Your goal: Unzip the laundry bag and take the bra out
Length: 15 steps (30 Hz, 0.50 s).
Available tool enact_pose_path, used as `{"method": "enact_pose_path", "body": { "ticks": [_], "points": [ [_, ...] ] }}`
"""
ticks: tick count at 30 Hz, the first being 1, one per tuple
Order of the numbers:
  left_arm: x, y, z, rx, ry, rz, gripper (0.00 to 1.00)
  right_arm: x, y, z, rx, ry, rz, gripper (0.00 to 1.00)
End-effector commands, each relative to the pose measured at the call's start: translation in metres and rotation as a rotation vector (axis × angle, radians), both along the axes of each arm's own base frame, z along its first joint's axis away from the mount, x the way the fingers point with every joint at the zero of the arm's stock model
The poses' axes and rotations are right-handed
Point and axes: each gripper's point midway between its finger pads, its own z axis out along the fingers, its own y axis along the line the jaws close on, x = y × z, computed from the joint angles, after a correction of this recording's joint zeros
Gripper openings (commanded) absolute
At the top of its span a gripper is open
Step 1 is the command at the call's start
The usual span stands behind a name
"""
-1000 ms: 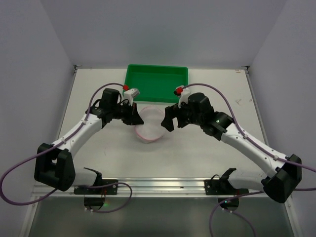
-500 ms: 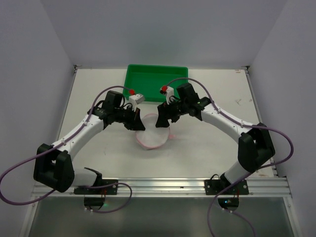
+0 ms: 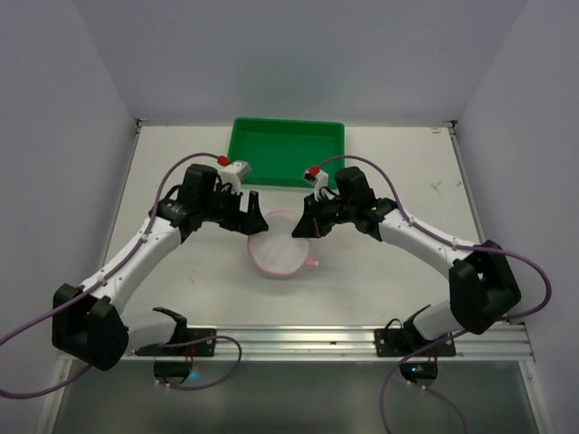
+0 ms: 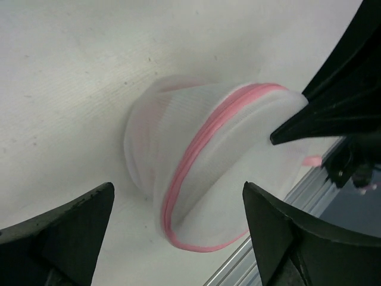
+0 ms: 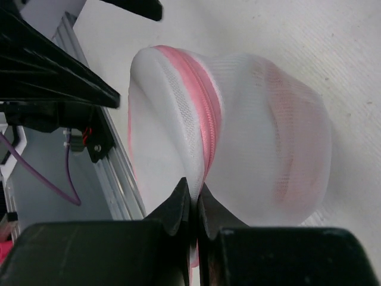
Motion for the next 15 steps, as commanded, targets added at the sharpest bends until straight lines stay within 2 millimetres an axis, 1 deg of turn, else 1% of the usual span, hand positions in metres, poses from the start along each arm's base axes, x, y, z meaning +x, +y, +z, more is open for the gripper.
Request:
{"method": "enact_pose_path", "body": {
  "ticks": [1,2,3,4,5,6,7,8,9,10,11,12,13,14,15],
  "points": [
    [0.015,0.014,0.035,-0.061,-0.068,0.267,0.93,0.021,0.003,0.039,0.139,-0.057,-0.202,0.0],
    [0.015,0.017,0.05,-0.128,-0.088,0.347,0.98,0.028,0.002,0.046,0.17,-0.072,-0.256,0.0],
    [0.012,0.018,0.051,-0.159,-0.087,0.376,0.99,0.024,-0.002,0.043,0.196,-0.026,-0.311,0.0],
    [0.005,0.021,0.037,-0.187,-0.031,0.439,1.0,0.03,-0.006,0.045,0.213,-0.036,-0.373,0.0],
    [0.003,0.025,0.049,-0.24,-0.071,0.473,1.0,0.036,-0.007,0.055,0.27,-0.062,-0.413,0.0],
    [-0.001,0.025,0.045,-0.269,-0.059,0.491,1.0,0.031,-0.012,0.05,0.303,-0.014,-0.465,0.0],
    [-0.007,0.023,0.031,-0.316,-0.001,0.521,1.0,0.037,-0.017,0.051,0.326,-0.018,-0.527,0.0],
    [-0.014,0.019,0.033,-0.361,0.007,0.515,1.0,0.036,-0.019,0.048,0.359,-0.012,-0.555,0.0],
    [-0.018,0.016,0.029,-0.395,0.028,0.512,1.0,0.036,-0.02,0.054,0.404,0.009,-0.587,0.0],
    [-0.018,0.01,0.035,-0.466,0.038,0.517,1.0,0.037,-0.022,0.055,0.425,0.009,-0.611,0.0],
    [-0.025,0.01,0.022,-0.483,0.059,0.521,0.98,0.043,-0.026,0.06,0.456,-0.015,-0.662,0.0],
    [-0.029,0.005,0.021,-0.507,0.066,0.512,0.96,0.04,-0.027,0.055,0.466,0.013,-0.686,0.0],
    [-0.026,0.001,0.031,-0.567,0.044,0.517,0.95,0.04,-0.029,0.059,0.489,0.011,-0.704,0.0],
    [-0.03,-0.002,0.025,-0.575,0.057,0.512,0.93,0.039,-0.029,0.061,0.523,0.002,-0.715,0.0],
    [-0.03,-0.005,0.026,-0.593,0.056,0.511,0.92,0.039,-0.029,0.064,0.547,0.016,-0.727,0.0]
  ]
}}
